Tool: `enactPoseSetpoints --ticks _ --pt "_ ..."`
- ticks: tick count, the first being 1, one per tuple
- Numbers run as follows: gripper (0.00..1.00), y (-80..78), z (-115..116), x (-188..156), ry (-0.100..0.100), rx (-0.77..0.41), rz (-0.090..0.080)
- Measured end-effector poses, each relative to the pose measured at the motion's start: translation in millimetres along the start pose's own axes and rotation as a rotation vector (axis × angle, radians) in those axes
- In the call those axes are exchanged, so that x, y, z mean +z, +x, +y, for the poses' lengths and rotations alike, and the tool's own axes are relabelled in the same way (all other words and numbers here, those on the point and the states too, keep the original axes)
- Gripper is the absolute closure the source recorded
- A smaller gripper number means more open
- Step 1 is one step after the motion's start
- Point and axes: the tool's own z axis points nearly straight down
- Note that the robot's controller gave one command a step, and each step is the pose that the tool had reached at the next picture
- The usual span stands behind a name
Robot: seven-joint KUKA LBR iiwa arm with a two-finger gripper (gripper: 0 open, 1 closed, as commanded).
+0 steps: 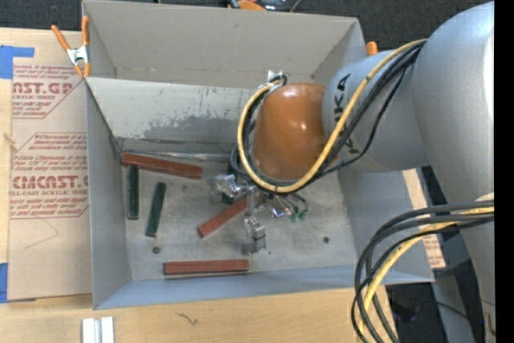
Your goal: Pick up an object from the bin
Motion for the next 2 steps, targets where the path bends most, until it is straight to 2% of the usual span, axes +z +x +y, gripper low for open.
enactPoseSetpoints --ticks 1,2 --pt "1.0 -3.1 2.4 -1.6 -0.001 -0.003 -0.007" --pt "1.0 -8.5 -13.5 -147.1 0.003 0.1 -0.016"
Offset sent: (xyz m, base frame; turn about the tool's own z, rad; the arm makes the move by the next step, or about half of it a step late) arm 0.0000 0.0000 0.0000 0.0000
